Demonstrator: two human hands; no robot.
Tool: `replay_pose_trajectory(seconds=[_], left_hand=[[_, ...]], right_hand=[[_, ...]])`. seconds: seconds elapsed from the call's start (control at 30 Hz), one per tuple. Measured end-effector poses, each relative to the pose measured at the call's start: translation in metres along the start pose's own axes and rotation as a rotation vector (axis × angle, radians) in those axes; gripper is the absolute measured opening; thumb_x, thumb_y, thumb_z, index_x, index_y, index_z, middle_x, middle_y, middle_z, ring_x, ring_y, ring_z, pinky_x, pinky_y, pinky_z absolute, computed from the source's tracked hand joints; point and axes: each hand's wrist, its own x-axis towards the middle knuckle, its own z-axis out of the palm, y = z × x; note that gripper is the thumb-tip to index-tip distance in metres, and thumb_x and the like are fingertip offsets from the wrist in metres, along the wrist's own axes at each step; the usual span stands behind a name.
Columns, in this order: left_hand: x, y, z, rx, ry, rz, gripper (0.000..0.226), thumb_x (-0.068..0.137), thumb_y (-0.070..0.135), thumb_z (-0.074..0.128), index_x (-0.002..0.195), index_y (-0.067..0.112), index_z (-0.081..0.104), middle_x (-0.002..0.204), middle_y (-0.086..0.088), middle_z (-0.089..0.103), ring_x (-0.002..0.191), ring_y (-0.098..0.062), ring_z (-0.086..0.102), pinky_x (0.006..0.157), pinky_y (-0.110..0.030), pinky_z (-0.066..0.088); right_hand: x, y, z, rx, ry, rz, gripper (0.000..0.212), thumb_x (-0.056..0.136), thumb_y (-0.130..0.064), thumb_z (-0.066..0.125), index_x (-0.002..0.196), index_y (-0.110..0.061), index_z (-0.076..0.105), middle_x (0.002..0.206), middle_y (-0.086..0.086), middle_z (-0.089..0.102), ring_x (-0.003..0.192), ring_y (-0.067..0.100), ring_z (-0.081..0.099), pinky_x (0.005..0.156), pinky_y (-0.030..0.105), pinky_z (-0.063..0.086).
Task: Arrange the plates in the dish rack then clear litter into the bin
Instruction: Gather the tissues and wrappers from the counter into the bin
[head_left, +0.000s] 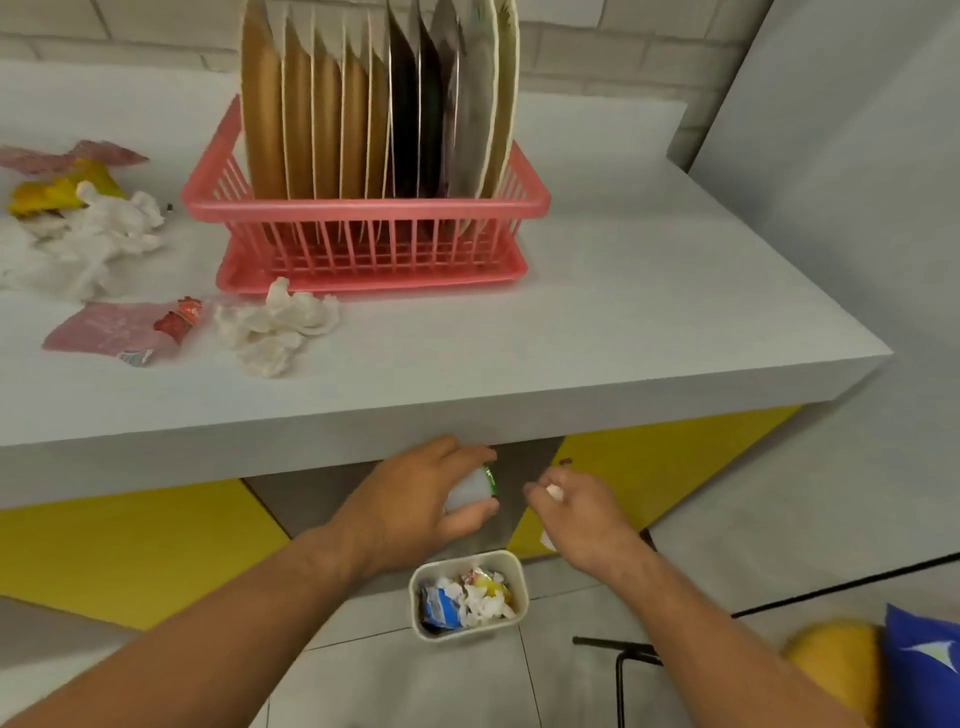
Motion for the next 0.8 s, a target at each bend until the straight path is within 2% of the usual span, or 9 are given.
replay_pose_trajectory(seconds=[0.13, 0.27, 0.33, 0.47, 0.57, 0.7, 0.8], left_hand=[[-0.010, -0.030, 0.085, 0.005, -0.082, -0.133, 0.058, 0.086, 0.062, 0.048, 0.137, 0.036, 0.040, 0.119, 0.012, 0.048, 0.096, -0.006, 0.049, 0.081, -0.021, 0.046], [-0.015, -0.079, 0.181, 0.050, -0.210, -0.201, 0.055, 0.087, 0.064, 0.045, 0.135, 0.037, 0.040, 0.125, 0.012, 0.048, 0.106, -0.014, 0.055, 0.088, -0.031, 0.048], [-0.014, -0.108, 0.233, 0.053, -0.264, -0.226, 0.055, 0.087, 0.063, 0.044, 0.135, 0.037, 0.040, 0.127, 0.011, 0.048, 0.110, -0.018, 0.055, 0.091, -0.035, 0.047], [-0.012, -0.159, 0.333, 0.116, -0.360, -0.245, 0.054, 0.089, 0.058, 0.045, 0.137, 0.034, 0.039, 0.130, 0.007, 0.047, 0.115, -0.019, 0.052, 0.093, -0.033, 0.045], [-0.009, -0.192, 0.398, 0.162, -0.417, -0.232, 0.057, 0.089, 0.058, 0.043, 0.139, 0.033, 0.037, 0.130, 0.006, 0.046, 0.117, -0.019, 0.050, 0.093, -0.033, 0.043], [0.006, -0.225, 0.469, 0.212, -0.476, -0.192, 0.059, 0.091, 0.057, 0.041, 0.143, 0.029, 0.033, 0.131, 0.001, 0.045, 0.117, -0.023, 0.050, 0.094, -0.037, 0.044], [0.028, -0.244, 0.518, 0.272, -0.519, -0.136, 0.057, 0.093, 0.055, 0.041, 0.140, 0.023, 0.035, 0.134, -0.004, 0.043, 0.116, -0.027, 0.050, 0.088, -0.040, 0.045]], right_hand=[[0.013, 0.067, 0.042, -0.025, -0.082, 0.080, 0.015, 0.092, -0.022, 0.054, 0.080, -0.020, 0.062, 0.075, -0.007, 0.060, 0.072, 0.012, 0.056, 0.055, 0.018, 0.040], [0.031, 0.145, 0.100, -0.012, -0.097, 0.172, 0.010, 0.094, -0.028, 0.051, 0.086, -0.024, 0.058, 0.085, -0.001, 0.063, 0.072, 0.012, 0.057, 0.054, 0.023, 0.041], [0.042, 0.185, 0.134, -0.001, -0.106, 0.231, 0.010, 0.096, -0.031, 0.049, 0.091, -0.024, 0.055, 0.088, 0.001, 0.063, 0.071, 0.010, 0.055, 0.054, 0.024, 0.040], [0.067, 0.259, 0.201, 0.023, -0.140, 0.291, 0.016, 0.099, -0.029, 0.040, 0.093, -0.023, 0.054, 0.089, -0.001, 0.061, 0.077, 0.008, 0.054, 0.061, 0.024, 0.041], [0.090, 0.300, 0.245, 0.006, -0.172, 0.286, 0.018, 0.099, -0.026, 0.040, 0.096, -0.020, 0.056, 0.081, -0.003, 0.057, 0.070, 0.008, 0.051, 0.053, 0.021, 0.037], [0.122, 0.338, 0.282, -0.021, -0.167, 0.212, 0.014, 0.097, -0.024, 0.046, 0.099, -0.019, 0.059, 0.085, -0.002, 0.061, 0.073, 0.009, 0.054, 0.058, 0.022, 0.043], [0.138, 0.357, 0.295, -0.032, -0.187, 0.162, 0.011, 0.096, -0.022, 0.048, 0.098, -0.022, 0.058, 0.084, -0.004, 0.059, 0.070, 0.007, 0.052, 0.054, 0.019, 0.039]])
